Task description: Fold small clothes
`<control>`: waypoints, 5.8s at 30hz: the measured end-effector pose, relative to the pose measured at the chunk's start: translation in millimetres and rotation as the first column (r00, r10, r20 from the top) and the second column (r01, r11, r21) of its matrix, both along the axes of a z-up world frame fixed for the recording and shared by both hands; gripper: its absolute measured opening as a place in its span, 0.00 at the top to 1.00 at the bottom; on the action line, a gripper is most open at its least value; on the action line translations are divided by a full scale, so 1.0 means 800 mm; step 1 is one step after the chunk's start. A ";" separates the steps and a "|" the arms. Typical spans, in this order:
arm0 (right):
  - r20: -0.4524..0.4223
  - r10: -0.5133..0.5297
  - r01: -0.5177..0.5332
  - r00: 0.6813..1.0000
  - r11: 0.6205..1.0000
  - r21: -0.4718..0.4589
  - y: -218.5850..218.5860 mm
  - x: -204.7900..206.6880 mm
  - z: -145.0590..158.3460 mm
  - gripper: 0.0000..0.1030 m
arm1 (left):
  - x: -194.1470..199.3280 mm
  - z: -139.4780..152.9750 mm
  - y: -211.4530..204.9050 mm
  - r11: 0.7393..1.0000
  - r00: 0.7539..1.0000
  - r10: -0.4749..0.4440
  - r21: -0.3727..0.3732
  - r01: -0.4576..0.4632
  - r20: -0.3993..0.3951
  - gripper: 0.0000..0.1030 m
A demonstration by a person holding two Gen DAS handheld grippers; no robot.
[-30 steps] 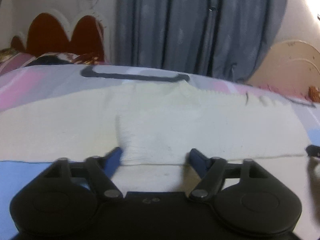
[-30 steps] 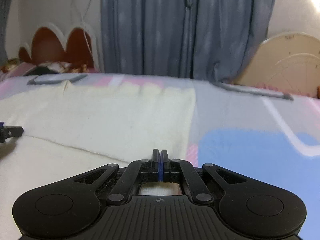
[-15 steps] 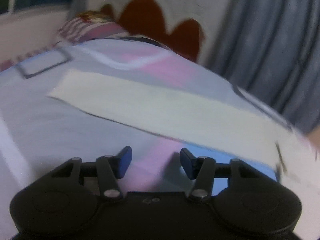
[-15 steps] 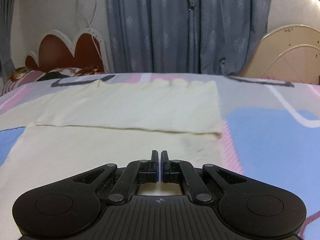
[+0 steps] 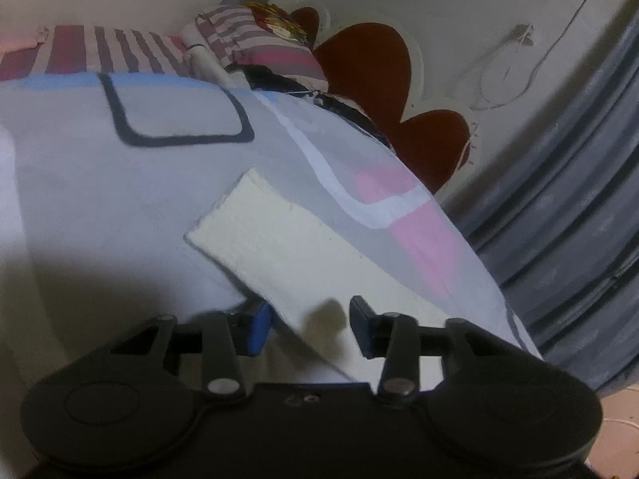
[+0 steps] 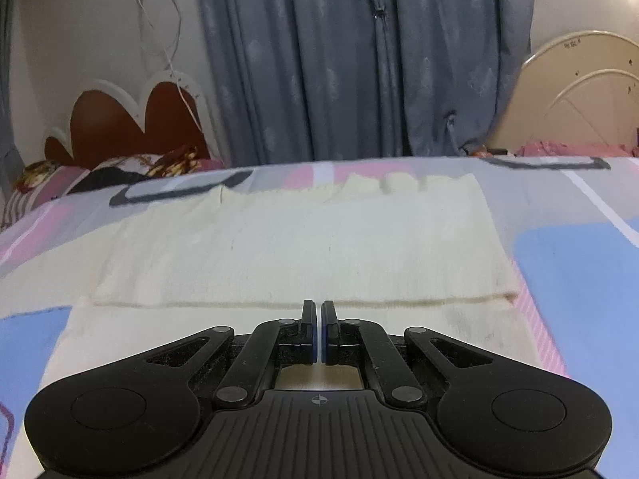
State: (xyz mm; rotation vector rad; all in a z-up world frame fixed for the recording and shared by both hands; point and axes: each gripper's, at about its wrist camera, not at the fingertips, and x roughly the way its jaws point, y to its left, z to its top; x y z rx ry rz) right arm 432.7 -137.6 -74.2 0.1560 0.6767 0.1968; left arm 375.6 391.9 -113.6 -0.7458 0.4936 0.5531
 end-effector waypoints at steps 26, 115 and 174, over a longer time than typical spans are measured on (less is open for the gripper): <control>0.013 -0.095 0.093 0.995 0.986 0.136 -0.108 -0.005 0.020 1.00 | 0.158 -0.011 -0.538 0.354 0.509 -0.792 0.425 0.833 -0.337 0.62; 0.038 -0.089 0.084 0.995 0.990 0.112 -0.151 0.038 -0.008 0.98 | 0.108 -0.013 -0.344 0.684 0.774 -0.559 0.363 0.633 -0.298 0.60; 0.074 -0.124 0.122 0.989 0.992 0.039 -0.166 0.022 -0.027 0.98 | 0.157 -0.014 -0.387 0.515 0.676 -0.676 0.470 0.717 -0.291 0.52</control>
